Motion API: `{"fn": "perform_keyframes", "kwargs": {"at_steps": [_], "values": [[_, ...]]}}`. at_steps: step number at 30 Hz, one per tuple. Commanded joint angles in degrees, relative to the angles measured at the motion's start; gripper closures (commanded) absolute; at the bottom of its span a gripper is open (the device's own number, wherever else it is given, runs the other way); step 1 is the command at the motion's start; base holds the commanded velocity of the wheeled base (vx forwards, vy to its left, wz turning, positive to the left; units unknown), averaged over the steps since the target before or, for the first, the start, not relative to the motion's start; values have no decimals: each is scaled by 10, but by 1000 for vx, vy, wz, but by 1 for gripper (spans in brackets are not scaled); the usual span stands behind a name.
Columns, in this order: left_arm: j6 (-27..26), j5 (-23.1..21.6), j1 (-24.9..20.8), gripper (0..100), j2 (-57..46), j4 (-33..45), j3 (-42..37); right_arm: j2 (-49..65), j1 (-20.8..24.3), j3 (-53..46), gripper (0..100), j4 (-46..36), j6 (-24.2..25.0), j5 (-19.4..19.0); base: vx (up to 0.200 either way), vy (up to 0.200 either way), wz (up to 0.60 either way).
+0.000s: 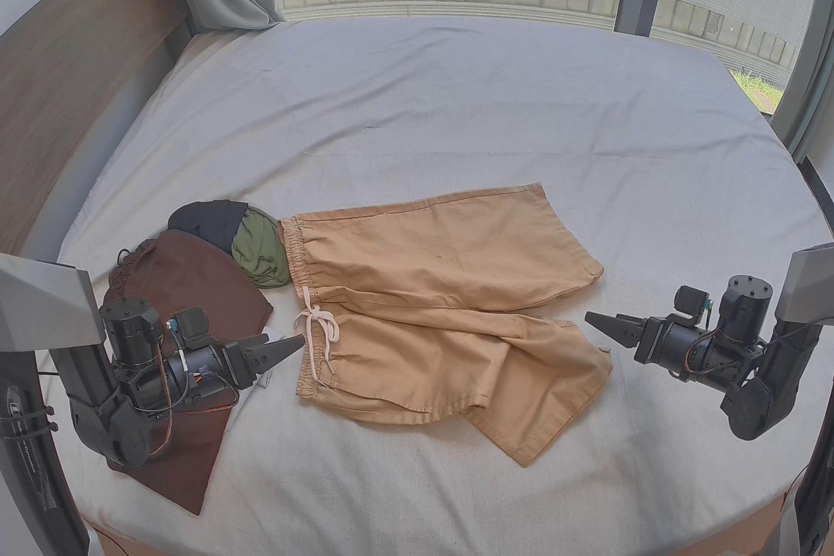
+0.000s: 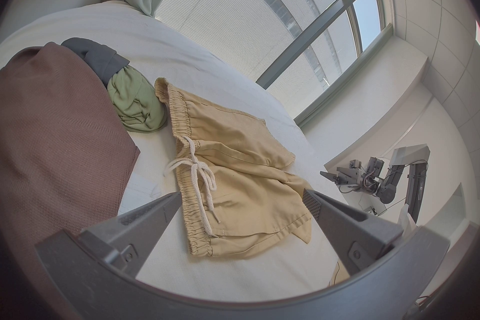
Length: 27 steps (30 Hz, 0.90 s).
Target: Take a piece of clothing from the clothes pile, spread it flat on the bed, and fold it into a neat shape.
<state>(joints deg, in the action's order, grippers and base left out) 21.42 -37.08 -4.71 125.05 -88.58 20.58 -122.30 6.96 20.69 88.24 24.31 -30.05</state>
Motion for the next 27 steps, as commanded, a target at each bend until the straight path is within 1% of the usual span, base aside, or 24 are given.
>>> {"fn": "perform_keyframes", "kwargs": {"at_steps": [1,11,17,27], "values": [[0,0,0,0,7,0,1,-22,-2,-7,0,0,2,-1,0,0,0],[-1,3,-4,0,23,0,2,-44,-19,-14,0,0,7,0,0,0,0],[-1,3,-4,0,25,0,3,-50,-21,-27,0,0,35,3,0,0,0],[-2,3,-3,0,24,0,3,-107,-27,-22,0,0,39,3,0,0,0]]}}
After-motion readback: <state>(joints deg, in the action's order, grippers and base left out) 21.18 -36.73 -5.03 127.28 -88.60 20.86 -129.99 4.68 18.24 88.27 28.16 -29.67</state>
